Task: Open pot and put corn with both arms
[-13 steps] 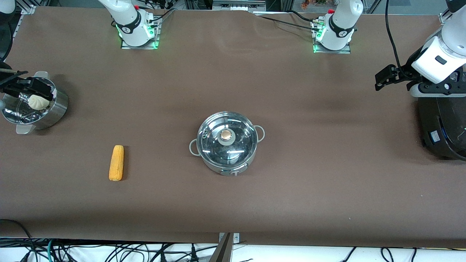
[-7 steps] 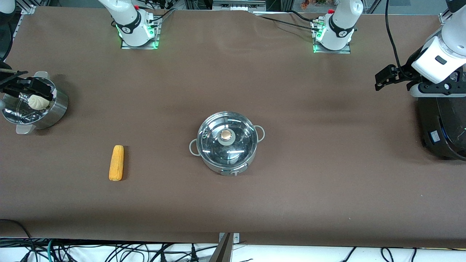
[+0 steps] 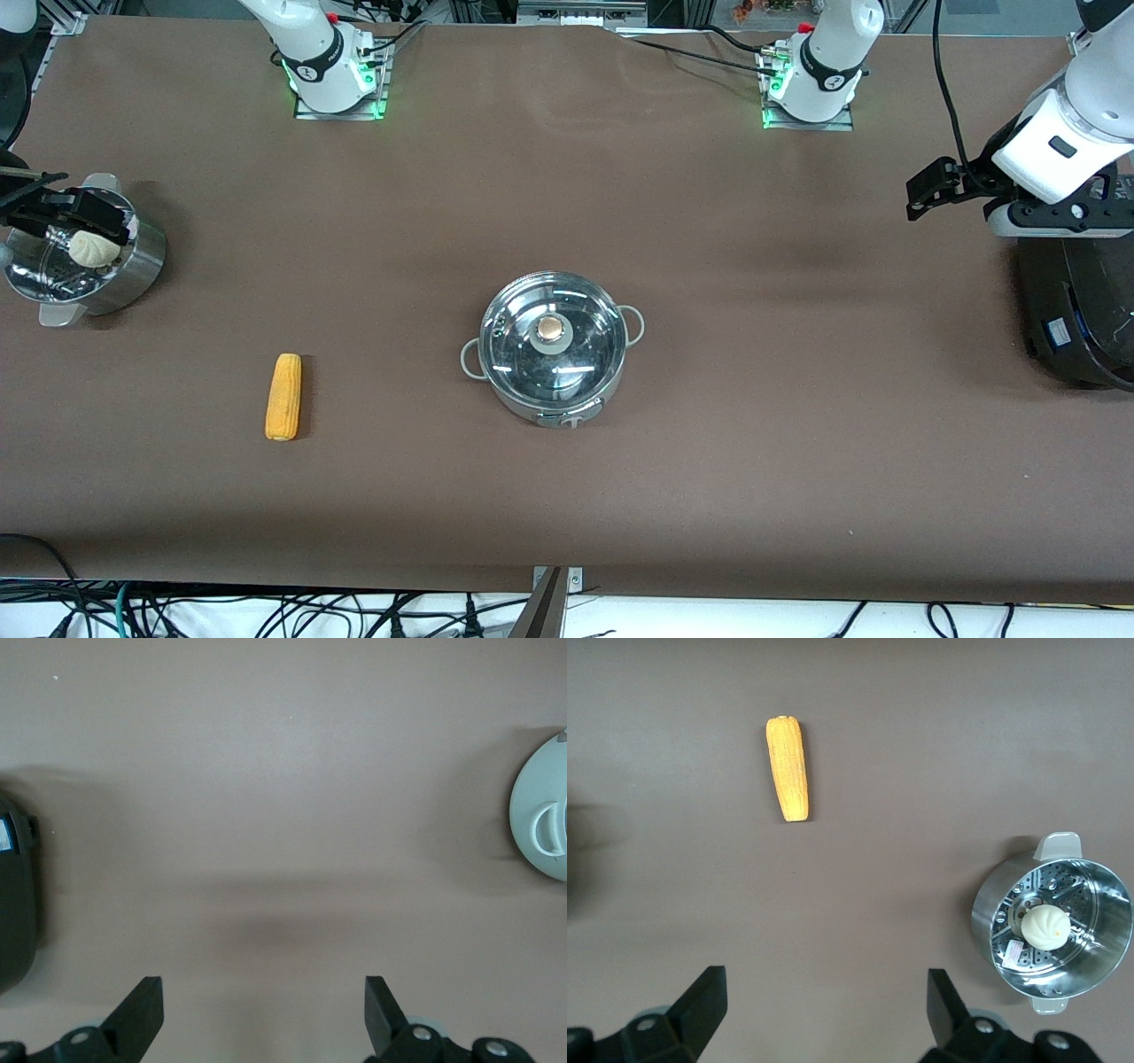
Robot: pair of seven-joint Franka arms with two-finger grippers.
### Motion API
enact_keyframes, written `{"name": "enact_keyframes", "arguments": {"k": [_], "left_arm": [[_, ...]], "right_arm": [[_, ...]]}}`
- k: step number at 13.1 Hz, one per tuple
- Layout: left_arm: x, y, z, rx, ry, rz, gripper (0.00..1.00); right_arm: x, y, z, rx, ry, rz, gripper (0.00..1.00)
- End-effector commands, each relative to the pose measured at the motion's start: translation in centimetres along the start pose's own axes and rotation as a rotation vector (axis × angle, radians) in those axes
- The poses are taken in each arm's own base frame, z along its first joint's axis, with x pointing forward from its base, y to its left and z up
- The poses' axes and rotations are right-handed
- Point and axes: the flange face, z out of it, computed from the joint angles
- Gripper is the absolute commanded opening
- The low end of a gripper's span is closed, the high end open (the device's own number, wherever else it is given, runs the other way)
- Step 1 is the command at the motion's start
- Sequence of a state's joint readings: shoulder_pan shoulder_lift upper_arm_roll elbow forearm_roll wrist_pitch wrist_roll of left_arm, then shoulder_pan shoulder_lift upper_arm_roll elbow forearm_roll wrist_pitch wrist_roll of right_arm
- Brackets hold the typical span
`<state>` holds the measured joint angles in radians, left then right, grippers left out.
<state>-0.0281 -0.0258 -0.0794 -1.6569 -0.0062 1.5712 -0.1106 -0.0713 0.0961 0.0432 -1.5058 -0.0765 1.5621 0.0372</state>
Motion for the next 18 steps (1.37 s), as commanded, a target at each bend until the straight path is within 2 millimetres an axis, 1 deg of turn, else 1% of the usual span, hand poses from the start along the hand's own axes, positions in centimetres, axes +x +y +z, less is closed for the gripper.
{"name": "enact_keyframes", "arguments": {"k": [1,2,3,4,5,6,7,8,9,10,11,12,13,14,15,16,17,18], "left_arm": [[0.5,2.0,0.2,-0.038,-0.003,0.035,1.0],[0.3,3.6,0.3,-0.059,-0.008,0.061,1.0],[1.1,5.3,0.7,-0.087,-0.016,0.082,1.0],[1.6,7.8,1.1,-0.117,-0.028,0.115,1.0],[2.1,10.9,1.8,-0.144,-0.037,0.152,1.0],[2.9,14.4,3.2,-0.161,-0.059,0.201,1.0],[3.9,17.9,4.1,-0.162,-0.062,0.252,1.0],[5.4,20.5,5.9,-0.166,-0.063,0.28,1.0],[6.3,24.3,7.6,-0.178,-0.026,0.322,1.0],[6.6,28.2,9.3,-0.19,0.035,0.355,1.0],[7.5,30.6,10.6,-0.226,0.121,0.337,1.0],[8.4,32.2,11.9,-0.261,0.185,0.309,1.0],[8.0,34.8,12.7,-0.285,0.235,0.311,1.0],[7.5,37.1,14.1,-0.305,0.263,0.297,1.0],[6.5,39.9,15.6,-0.32,0.287,0.286,1.0],[5.5,42.4,17.6,-0.329,0.301,0.283,1.0],[5.0,43.8,19.6,-0.297,0.328,0.317,1.0],[5.0,44.3,21.2,-0.225,0.359,0.368,1.0]], "right_arm": [[0.2,0.0,-0.6,0.003,0.001,-0.009,1.0],[0.2,0.0,-0.5,0.003,0.0,-0.009,1.0],[0.2,0.0,-0.5,0.005,0.0,-0.009,1.0],[0.2,0.0,-0.5,0.005,0.0,-0.007,1.0],[0.2,0.0,-0.5,0.005,0.0,-0.007,1.0],[0.2,0.0,-0.5,0.003,0.0,-0.006,1.0],[0.2,0.1,-0.6,0.002,0.004,-0.007,1.0],[0.3,0.0,-0.6,0.001,0.006,-0.009,1.0],[0.7,0.0,0.3,0.002,-0.011,-0.007,1.0],[1.9,-0.3,2.8,0.006,-0.047,-0.008,1.0],[3.5,-1.2,6.3,0.003,-0.095,-0.029,1.0],[4.6,-1.9,8.7,0.008,-0.123,-0.041,1.0],[6.0,-2.6,11.8,0.018,-0.129,-0.05,1.0],[7.4,-4.3,14.9,0.032,-0.126,-0.066,1.0],[8.7,-5.3,17.8,0.036,-0.119,-0.07,1.0],[9.9,-5.7,20.7,0.042,-0.106,-0.069,1.0],[10.8,-6.0,23.5,0.045,-0.101,-0.071,1.0],[11.4,-6.1,25.9,0.048,-0.101,-0.071,1.0]]}}
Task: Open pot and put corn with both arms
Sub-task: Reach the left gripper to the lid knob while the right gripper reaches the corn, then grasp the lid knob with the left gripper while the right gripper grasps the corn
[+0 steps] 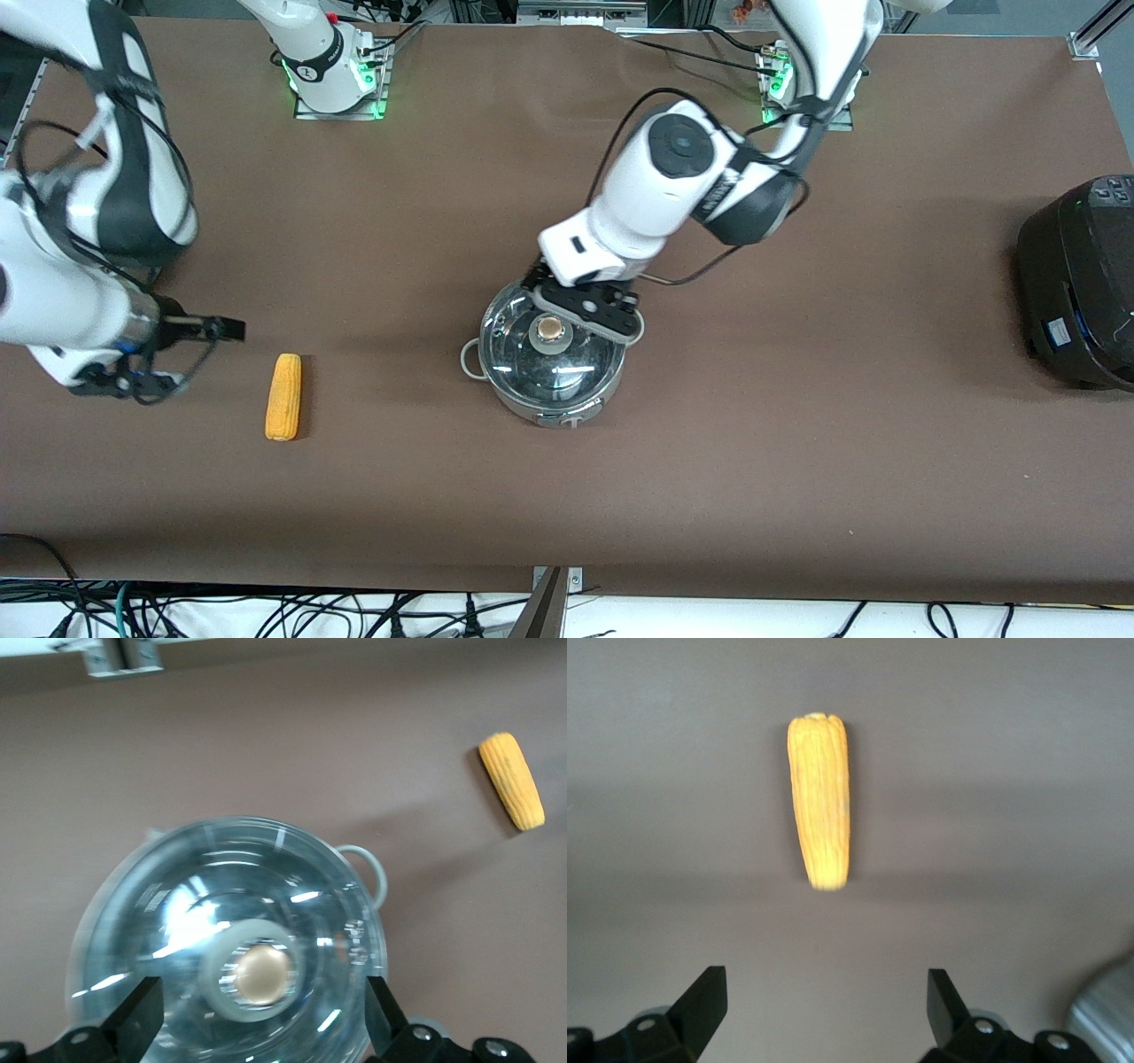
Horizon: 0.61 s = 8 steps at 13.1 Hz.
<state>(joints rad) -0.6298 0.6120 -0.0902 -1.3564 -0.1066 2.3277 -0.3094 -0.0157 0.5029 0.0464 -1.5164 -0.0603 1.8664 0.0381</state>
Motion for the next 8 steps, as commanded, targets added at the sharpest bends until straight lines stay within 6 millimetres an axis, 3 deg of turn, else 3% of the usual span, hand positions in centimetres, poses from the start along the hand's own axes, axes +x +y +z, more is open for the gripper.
{"name": "enact_keyframes", "arguments": {"k": [1,4,8], "left_arm": [[-0.4,0.5,4.0,0.117,0.035,0.064,1.0],[-1.9,3.0,6.3,0.148,0.068,0.081,1.0],[-2.2,2.6,7.3,0.204,0.081,0.119,0.99]], "right_arm": [[2.3,0.2,4.6,0.023,0.011,0.004,1.0],[3.0,0.4,9.1,0.026,0.038,0.004,1.0],[3.3,0.5,11.7,0.03,0.08,0.006,1.0]]}}
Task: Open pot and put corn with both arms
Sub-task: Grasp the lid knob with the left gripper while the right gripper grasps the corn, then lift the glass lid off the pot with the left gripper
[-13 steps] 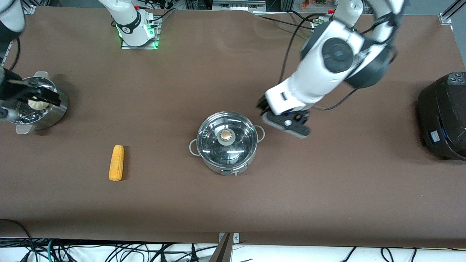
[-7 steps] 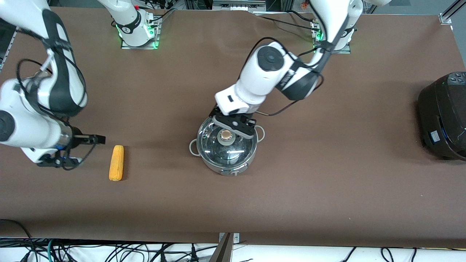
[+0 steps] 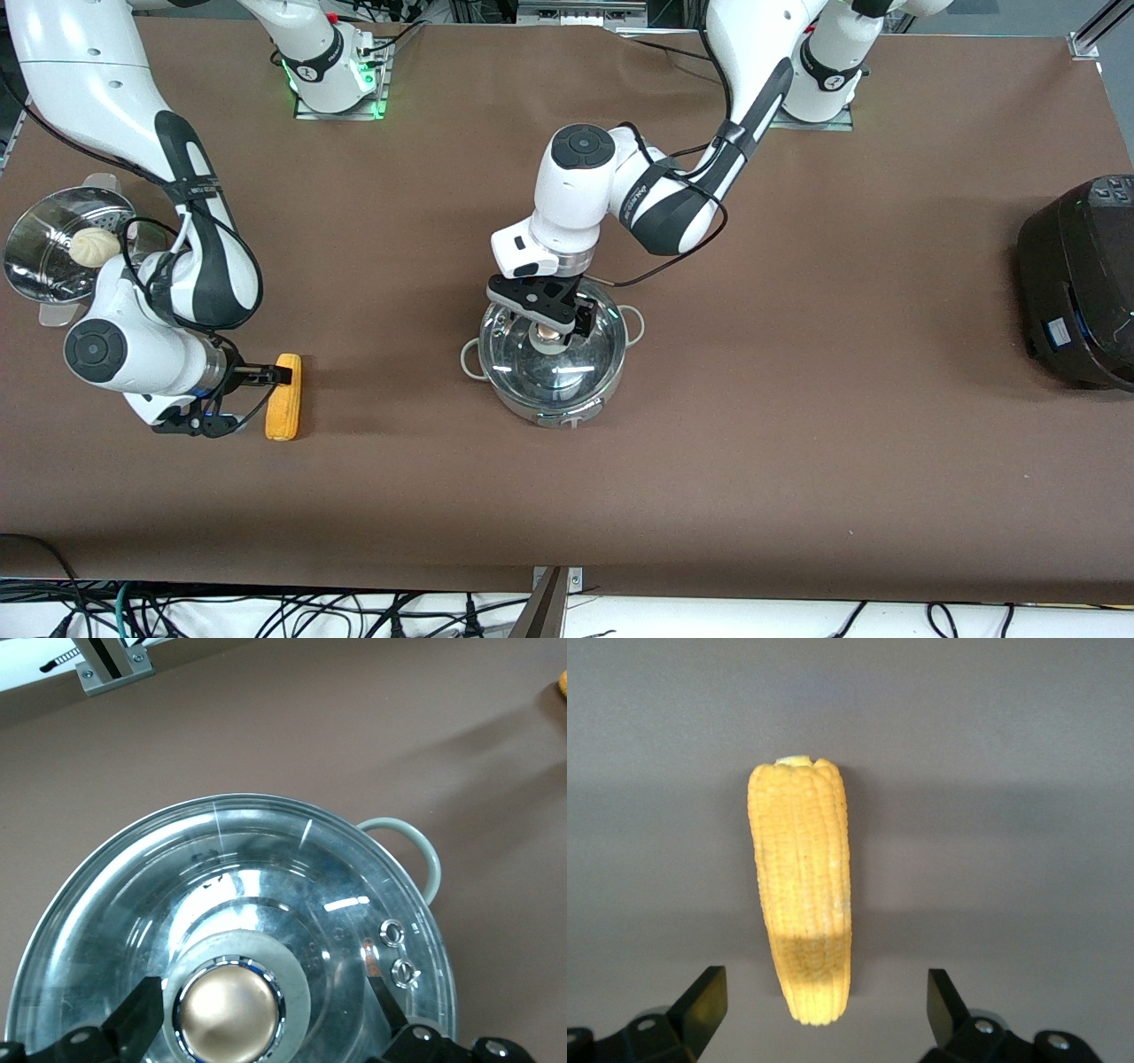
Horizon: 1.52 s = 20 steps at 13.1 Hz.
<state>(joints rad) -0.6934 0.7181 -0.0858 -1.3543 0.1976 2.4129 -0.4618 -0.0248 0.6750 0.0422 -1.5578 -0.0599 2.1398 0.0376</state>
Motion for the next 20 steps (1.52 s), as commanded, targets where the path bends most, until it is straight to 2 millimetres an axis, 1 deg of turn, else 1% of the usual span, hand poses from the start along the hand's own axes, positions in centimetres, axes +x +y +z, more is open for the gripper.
{"name": "enact_keyframes", "arguments": {"k": [1,2,3,5,6,7,8,9,10,11,12,13,14,15,16,17,18,19,20], "left_arm": [[0.7,0.1,0.0,0.027,0.029,-0.004,0.88],[0.7,0.1,-0.1,0.027,0.029,-0.006,0.68],[0.7,0.1,-0.2,0.029,0.028,-0.004,0.51],[0.6,-0.1,-0.2,0.036,0.016,-0.008,0.24],[0.5,-0.1,-0.3,0.044,0.0,-0.008,0.14],[0.6,-0.1,-0.8,0.048,-0.007,-0.012,0.12],[0.9,-0.1,-1.8,0.049,-0.009,-0.016,0.1],[1.2,-0.2,-3.4,0.055,-0.021,-0.022,0.1],[1.2,-0.1,-5.7,0.072,-0.048,-0.026,0.1],[1.1,-0.4,-7.7,0.096,-0.087,-0.03,0.1],[1.1,-0.9,-10.3,0.123,-0.119,-0.037,0.1],[1.3,-2.0,-12.9,0.149,-0.137,-0.051,0.1],[1.6,-4.2,-15.3,0.173,-0.148,-0.083,0.1],[2.4,-8.7,-16.8,0.205,-0.177,-0.144,0.09],[2.6,-13.2,-18.1,0.233,-0.216,-0.2,0.08],[2.5,-17.6,-18.9,0.254,-0.262,-0.265,0.08],[2.0,-21.4,-19.8,0.245,-0.317,-0.281,0.08],[0.9,-24.4,-19.8,0.187,-0.374,-0.253,0.07],[-0.5,-26.6,-19.7,0.166,-0.41,-0.222,0.05]], "right_arm": [[0.2,0.1,0.9,0.017,0.033,0.0,1.0],[0.4,0.1,1.3,0.016,0.048,-0.001,1.0],[0.7,0.2,1.8,0.016,0.065,0.0,1.0],[1.2,0.1,2.8,0.019,0.103,-0.001,1.0],[1.4,0.0,3.2,0.02,0.114,-0.001,1.0],[1.4,0.0,3.6,0.02,0.119,-0.001,1.0],[1.5,0.0,3.8,0.021,0.125,-0.001,1.0],[1.7,-0.1,4.1,0.022,0.138,0.0,0.99],[1.7,-0.4,4.4,0.022,0.145,-0.004,0.69],[1.7,-0.7,4.4,0.022,0.146,-0.007,0.34],[1.6,-1.0,4.4,0.022,0.142,-0.012,0.1],[1.6,-1.0,4.4,0.023,0.14,-0.016,0.0],[1.6,-1.0,4.3,0.022,0.139,-0.016,0.0],[1.6,-1.0,3.9,0.022,0.137,-0.016,0.0],[1.2,-1.2,2.3,0.022,0.104,-0.019,0.0],[0.6,-2.2,-0.2,0.03,0.06,-0.028,0.0],[-0.1,-3.9,-3.8,0.043,0.033,-0.045,0.0],[-1.1,-5.5,-6.9,0.059,0.009,-0.036,0.0],[-2.0,-7.8,-9.8,0.087,0.006,-0.02,0.0]]}}
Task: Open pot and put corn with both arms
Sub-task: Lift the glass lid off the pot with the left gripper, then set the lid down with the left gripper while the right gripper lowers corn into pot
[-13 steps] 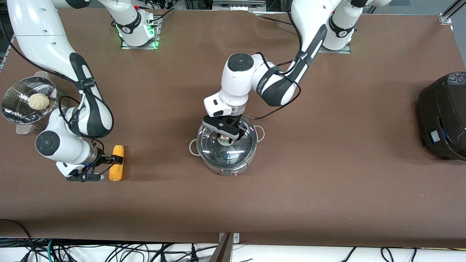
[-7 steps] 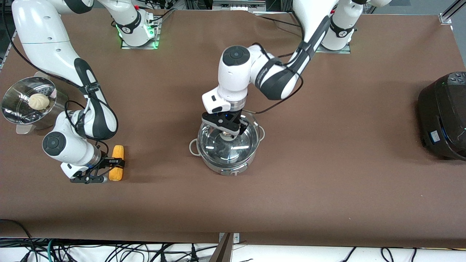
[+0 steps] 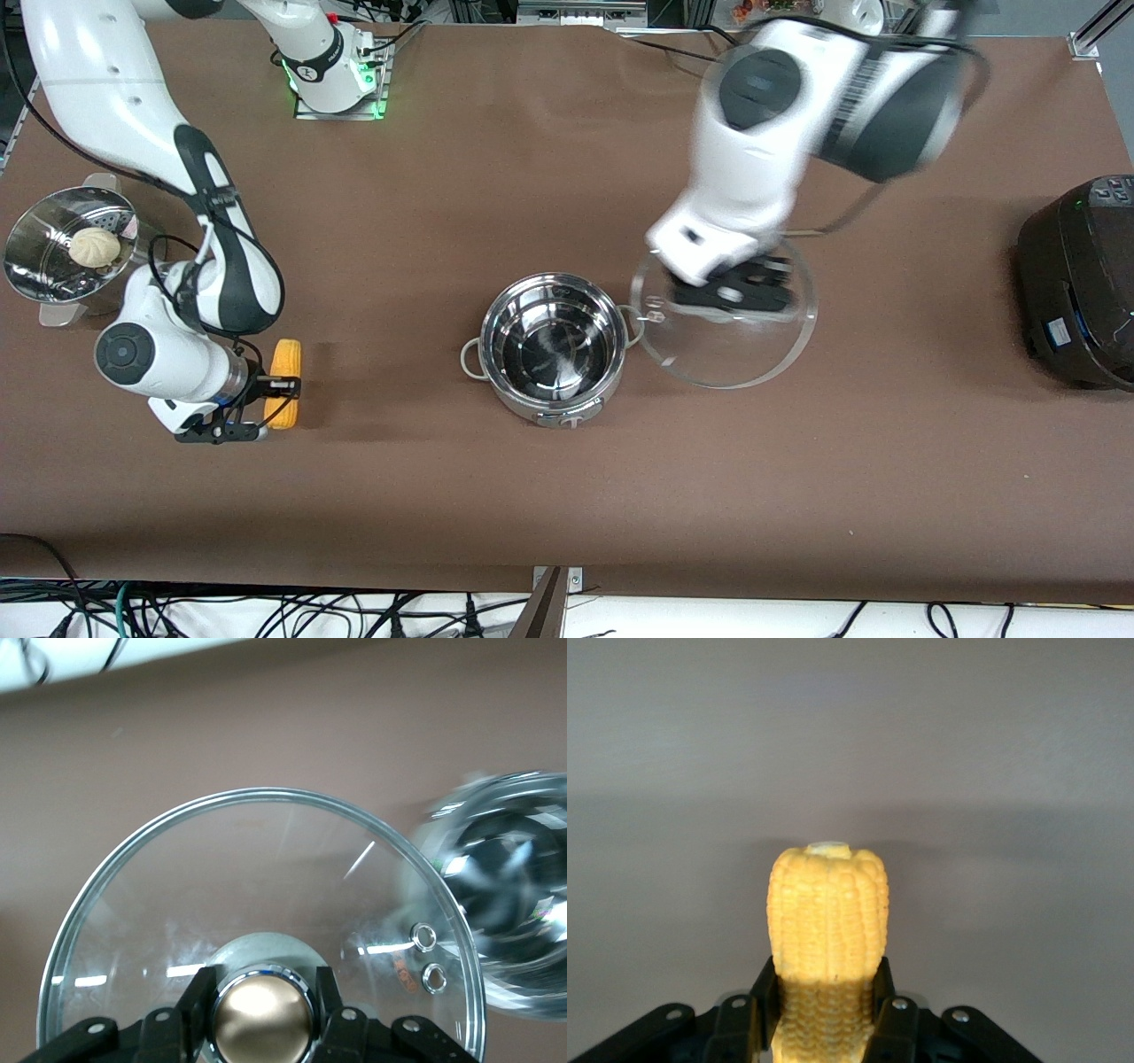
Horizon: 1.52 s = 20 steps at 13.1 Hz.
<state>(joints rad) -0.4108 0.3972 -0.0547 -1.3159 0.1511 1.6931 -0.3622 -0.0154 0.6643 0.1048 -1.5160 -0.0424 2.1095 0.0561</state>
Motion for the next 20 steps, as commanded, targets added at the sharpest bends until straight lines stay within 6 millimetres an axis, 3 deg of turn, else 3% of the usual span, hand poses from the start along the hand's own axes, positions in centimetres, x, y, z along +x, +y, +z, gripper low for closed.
{"name": "enact_keyframes", "arguments": {"k": [1,3,5,7,9,11,12,14,16,17,19,20], "left_arm": [[-2.0,-6.7,2.4,-0.034,-0.098,0.05,0.05],[-2.3,-10.2,5.3,-0.029,-0.152,0.042,0.05],[-2.6,-12.9,10.0,-0.033,-0.154,0.011,0.05],[-3.9,-13.1,14.9,-0.048,-0.088,0.023,0.05],[-6.2,-13.0,19.7,-0.061,-0.016,0.03,0.07],[-8.7,-13.7,24.4,-0.084,0.053,0.011,0.13],[-9.5,-13.8,25.9,-0.091,0.067,0.009,0.16],[-9.8,-13.9,27.9,-0.093,0.044,0.002,0.4],[-9.8,-14.0,28.3,-0.094,0.045,-0.001,1.0],[-9.8,-14.0,28.0,-0.093,0.043,-0.005,1.0],[-9.3,-14.4,25.2,-0.087,0.057,-0.009,1.0],[-9.1,-14.7,23.1,-0.079,0.047,-0.016,1.0]], "right_arm": [[-3.0,-6.9,-9.1,0.07,-0.011,0.038,0.0],[-4.7,-14.8,-13.1,0.127,0.018,0.116,0.0],[-6.6,-24.0,-15.9,0.185,0.044,0.176,0.0],[-7.5,-32.9,-15.4,0.199,0.077,0.169,0.0],[-7.9,-39.1,-13.2,0.202,0.105,0.146,0.0],[-7.8,-42.0,-10.6,0.247,0.134,0.152,0.0],[-7.5,-42.4,-9.7,0.264,0.144,0.153,0.0],[-6.2,-41.6,-8.2,0.273,0.169,0.167,0.0],[-5.2,-40.8,-7.0,0.281,0.191,0.178,0.0],[-5.0,-40.8,-6.4,0.285,0.192,0.182,0.05],[-5.0,-40.8,-4.7,0.278,0.172,0.195,0.79],[-5.2,-41.0,-4.4,0.272,0.17,0.185,1.0]]}}
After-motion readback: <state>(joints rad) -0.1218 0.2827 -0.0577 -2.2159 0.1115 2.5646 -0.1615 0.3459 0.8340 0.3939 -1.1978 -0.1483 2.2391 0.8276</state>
